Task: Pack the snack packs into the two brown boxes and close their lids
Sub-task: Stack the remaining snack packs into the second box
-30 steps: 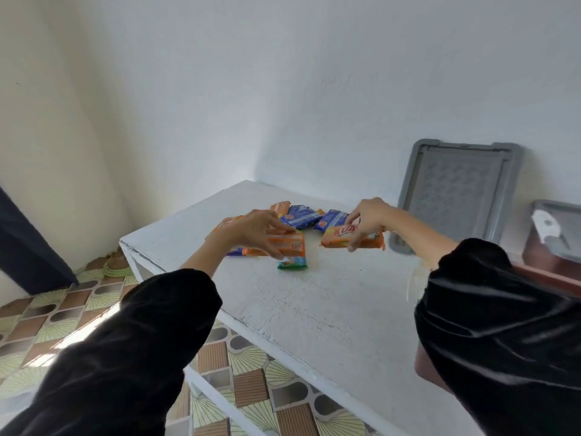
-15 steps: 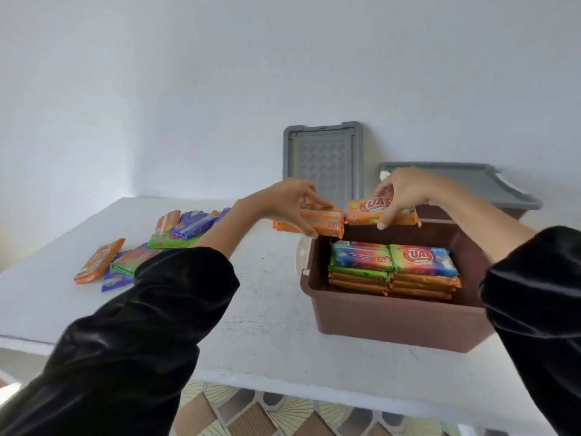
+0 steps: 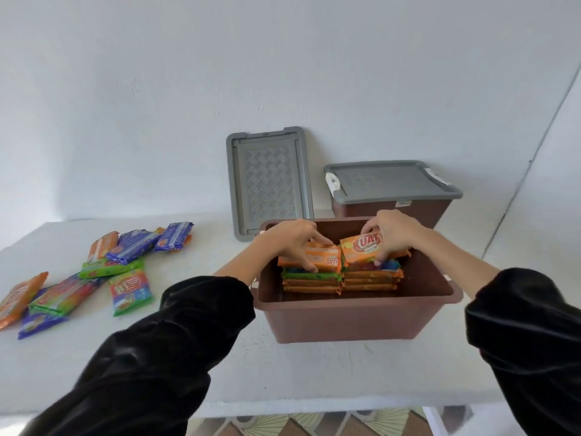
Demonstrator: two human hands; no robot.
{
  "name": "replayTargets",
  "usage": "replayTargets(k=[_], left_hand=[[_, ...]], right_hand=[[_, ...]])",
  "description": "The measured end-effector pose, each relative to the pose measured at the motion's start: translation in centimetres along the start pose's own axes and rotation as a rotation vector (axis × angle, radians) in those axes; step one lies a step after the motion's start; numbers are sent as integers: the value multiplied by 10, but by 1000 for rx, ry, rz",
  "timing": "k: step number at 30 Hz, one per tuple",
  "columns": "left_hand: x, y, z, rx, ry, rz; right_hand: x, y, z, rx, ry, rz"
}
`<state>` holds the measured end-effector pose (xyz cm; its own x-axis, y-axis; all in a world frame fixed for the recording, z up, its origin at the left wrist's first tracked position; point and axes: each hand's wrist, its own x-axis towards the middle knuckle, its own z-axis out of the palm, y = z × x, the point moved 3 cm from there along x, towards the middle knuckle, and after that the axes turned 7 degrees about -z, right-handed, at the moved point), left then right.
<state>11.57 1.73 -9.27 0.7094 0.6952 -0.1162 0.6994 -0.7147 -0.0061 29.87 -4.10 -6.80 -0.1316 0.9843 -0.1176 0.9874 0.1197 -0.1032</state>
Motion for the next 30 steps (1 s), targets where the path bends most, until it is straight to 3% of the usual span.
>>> replayTargets(k=[5, 9, 13, 24, 30], left_hand=[[2, -3, -1, 87, 56, 4], [3, 0, -3, 135, 110, 66], [8, 0, 1, 41, 36, 64], [16, 4, 2, -79, 63, 95], [7, -1, -15, -250, 169, 59]], right_hand=[[7, 0, 9, -84, 30, 7], [13, -10, 15, -115, -43, -61], [19, -19, 14, -126, -52, -99], [25, -24, 9, -118, -77, -188], [34, -39, -8, 11, -35, -189]])
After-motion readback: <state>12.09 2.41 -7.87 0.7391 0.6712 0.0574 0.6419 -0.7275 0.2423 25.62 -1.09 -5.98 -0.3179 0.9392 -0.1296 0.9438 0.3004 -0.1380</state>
